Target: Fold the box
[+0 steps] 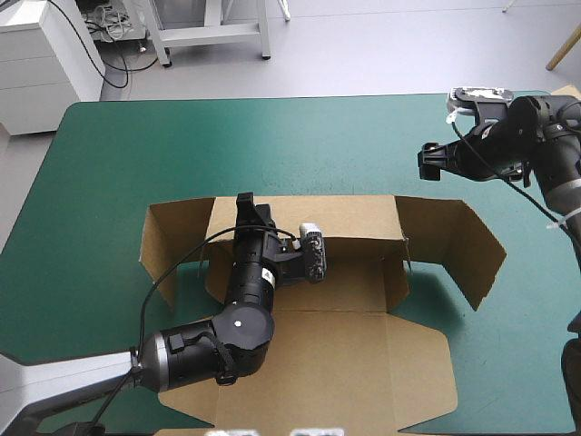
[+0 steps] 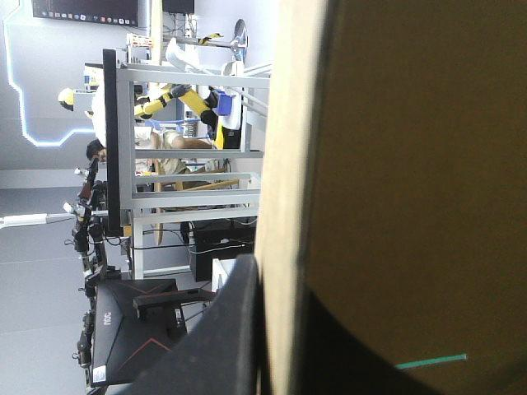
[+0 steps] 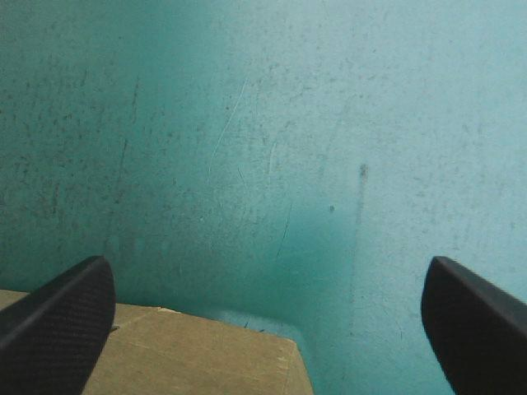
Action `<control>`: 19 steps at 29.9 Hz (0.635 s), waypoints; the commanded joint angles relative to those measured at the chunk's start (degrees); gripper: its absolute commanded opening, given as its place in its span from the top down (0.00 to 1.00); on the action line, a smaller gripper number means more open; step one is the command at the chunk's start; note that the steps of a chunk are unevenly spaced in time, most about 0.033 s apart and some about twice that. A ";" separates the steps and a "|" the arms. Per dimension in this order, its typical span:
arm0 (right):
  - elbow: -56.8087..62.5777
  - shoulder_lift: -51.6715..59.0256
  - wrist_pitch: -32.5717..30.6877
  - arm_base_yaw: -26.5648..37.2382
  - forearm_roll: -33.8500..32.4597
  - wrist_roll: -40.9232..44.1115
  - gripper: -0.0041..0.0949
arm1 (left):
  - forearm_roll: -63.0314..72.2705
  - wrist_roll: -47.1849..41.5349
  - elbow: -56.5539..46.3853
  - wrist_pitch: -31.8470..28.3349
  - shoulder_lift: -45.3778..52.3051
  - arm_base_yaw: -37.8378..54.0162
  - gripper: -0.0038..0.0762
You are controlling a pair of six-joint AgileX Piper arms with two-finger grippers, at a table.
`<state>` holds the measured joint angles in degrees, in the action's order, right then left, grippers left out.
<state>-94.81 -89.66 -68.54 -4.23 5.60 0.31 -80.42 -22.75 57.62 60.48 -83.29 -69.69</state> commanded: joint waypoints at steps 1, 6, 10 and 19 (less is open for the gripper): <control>0.26 2.69 1.43 0.72 1.90 -3.01 0.02 | -3.87 -1.38 1.52 1.74 2.24 -0.19 0.96; 7.29 6.38 1.43 0.93 0.17 -4.80 0.02 | -3.87 -1.38 1.52 1.86 2.24 -0.19 0.96; 13.32 10.63 1.53 3.35 0.72 -6.52 0.02 | -3.97 -1.38 1.52 1.87 2.24 -0.19 0.96; 26.92 21.14 5.88 6.38 11.00 -12.83 0.02 | -3.95 -1.38 1.52 1.77 2.24 -0.19 0.96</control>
<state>-69.91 -72.56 -66.80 1.74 10.86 -9.86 -80.42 -22.77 57.62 60.53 -83.29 -69.69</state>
